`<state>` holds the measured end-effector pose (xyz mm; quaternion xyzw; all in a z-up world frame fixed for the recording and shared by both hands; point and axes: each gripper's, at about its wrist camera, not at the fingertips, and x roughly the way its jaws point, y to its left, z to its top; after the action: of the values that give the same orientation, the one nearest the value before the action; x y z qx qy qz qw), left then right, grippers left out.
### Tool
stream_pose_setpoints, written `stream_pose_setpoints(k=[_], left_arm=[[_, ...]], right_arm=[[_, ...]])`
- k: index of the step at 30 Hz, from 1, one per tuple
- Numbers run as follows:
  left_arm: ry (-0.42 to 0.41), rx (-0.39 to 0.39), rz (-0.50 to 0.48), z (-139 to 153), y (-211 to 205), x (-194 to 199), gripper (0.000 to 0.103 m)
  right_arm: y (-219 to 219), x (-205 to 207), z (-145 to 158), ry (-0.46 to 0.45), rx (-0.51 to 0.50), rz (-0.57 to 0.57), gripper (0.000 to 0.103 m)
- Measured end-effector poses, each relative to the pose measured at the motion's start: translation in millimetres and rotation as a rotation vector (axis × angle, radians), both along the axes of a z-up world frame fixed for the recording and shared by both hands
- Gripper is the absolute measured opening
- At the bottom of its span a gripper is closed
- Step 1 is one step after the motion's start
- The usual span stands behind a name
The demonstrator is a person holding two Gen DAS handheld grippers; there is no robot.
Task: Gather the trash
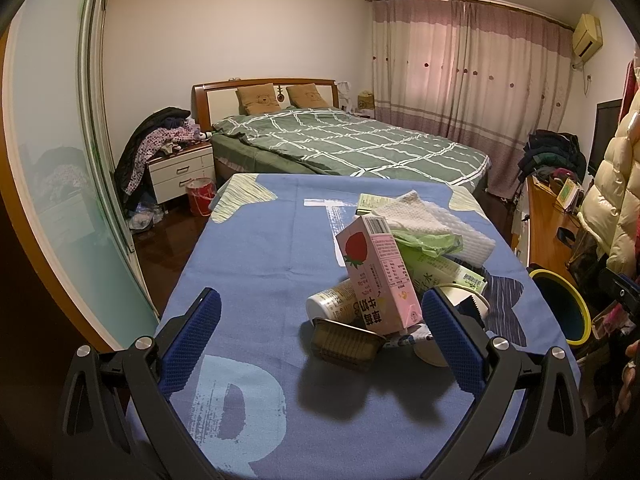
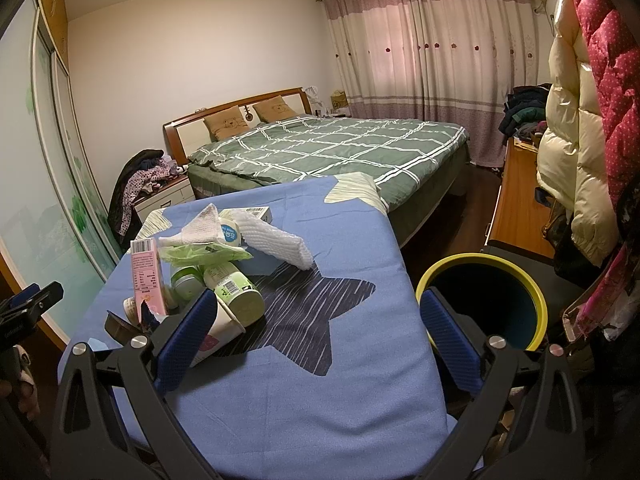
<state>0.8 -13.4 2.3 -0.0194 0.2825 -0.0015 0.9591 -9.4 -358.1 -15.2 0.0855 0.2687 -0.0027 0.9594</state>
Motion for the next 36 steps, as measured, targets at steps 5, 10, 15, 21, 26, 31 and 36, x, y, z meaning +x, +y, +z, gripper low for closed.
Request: stream_pose_setpoints(k=[5,10,15,21,26,31,36], left_arm=[[-0.001,0.0,-0.001,0.0,-0.2,-0.1,0.099],[0.0,0.0,0.0,-0.1,0.0,0.0,0.099],[-0.001,0.001,-0.001,-0.1,0.0,0.1,0.099],[0.0,0.001,0.0,-0.2,-0.2,-0.1,0.099],[0.0,0.002,0.001,-0.3,-0.1,0.0,0.099],[-0.003,0.003,0.02,-0.5,4.6,1.2,0.099],[-0.001,0.007,0.047,-3.7,15.3,4.6,0.099]], right_arm=[[0.3,0.0,0.0,0.0,-0.001,0.0,0.097],[-0.1,0.1,0.1,0.0,0.0,-0.001,0.097],[-0.2,0.1,0.3,0.0,0.0,0.0,0.097],[-0.3,0.2,0.3,0.001,0.0,0.0,0.097],[-0.2,0.3,0.0,0.001,0.0,0.002,0.097],[6.6,8.0,-2.7,0.009,-0.001,0.017,0.097],[20.5,23.3,-9.9,0.028,-0.007,0.05,0.097]])
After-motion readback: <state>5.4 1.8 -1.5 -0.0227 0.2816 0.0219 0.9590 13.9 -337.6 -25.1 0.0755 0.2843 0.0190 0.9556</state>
